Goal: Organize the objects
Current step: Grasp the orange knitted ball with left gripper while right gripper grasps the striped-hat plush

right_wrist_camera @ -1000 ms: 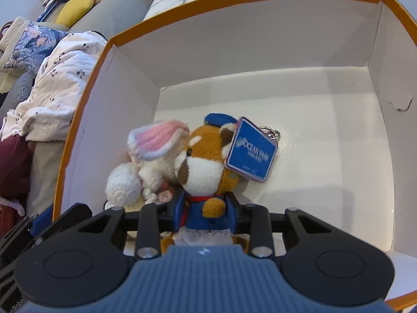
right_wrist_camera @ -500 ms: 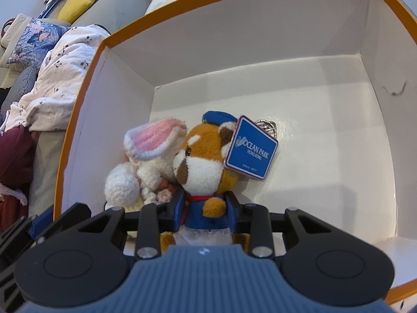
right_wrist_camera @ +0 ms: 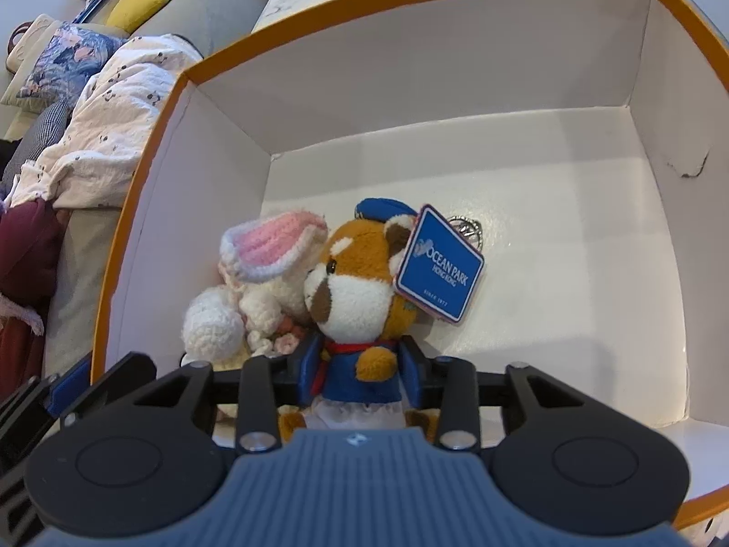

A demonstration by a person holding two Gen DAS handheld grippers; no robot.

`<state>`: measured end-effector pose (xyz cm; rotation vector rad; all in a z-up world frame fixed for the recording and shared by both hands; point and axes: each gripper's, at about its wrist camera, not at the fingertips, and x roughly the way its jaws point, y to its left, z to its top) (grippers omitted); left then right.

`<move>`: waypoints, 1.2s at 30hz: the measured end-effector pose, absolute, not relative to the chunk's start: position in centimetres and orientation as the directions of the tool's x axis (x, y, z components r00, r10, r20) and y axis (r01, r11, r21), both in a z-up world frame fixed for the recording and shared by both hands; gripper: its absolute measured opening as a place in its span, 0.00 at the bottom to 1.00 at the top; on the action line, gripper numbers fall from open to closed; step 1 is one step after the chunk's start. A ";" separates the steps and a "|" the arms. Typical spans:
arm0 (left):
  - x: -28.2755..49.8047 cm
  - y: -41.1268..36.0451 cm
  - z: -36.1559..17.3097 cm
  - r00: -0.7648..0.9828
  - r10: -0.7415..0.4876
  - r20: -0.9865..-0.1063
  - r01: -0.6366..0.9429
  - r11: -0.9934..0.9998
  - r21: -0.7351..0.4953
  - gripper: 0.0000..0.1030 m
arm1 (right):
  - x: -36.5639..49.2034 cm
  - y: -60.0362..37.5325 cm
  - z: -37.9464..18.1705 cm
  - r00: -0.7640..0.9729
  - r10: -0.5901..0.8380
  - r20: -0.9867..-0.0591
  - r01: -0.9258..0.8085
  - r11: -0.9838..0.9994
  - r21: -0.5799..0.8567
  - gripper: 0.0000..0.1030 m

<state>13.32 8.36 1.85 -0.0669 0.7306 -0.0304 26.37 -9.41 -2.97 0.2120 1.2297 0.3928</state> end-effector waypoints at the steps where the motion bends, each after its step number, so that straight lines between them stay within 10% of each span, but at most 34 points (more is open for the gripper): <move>1: 13.0 8.3 2.1 0.754 -0.040 -0.656 -0.004 0.998 -0.065 0.33 | 26.2 -9.6 -2.5 0.294 0.395 -0.870 -0.177 0.917 0.357 0.43; 16: 6.5 2.3 6.2 0.793 -0.272 -0.545 0.252 0.961 -0.112 0.50 | 14.8 -21.2 6.8 0.613 0.467 -0.638 -0.242 0.879 0.411 0.51; 36: 8.7 -7.5 -0.9 0.666 -0.235 -0.708 0.463 0.874 0.146 0.59 | 10.3 -26.8 1.6 0.610 0.270 -0.745 -0.175 0.963 0.206 0.56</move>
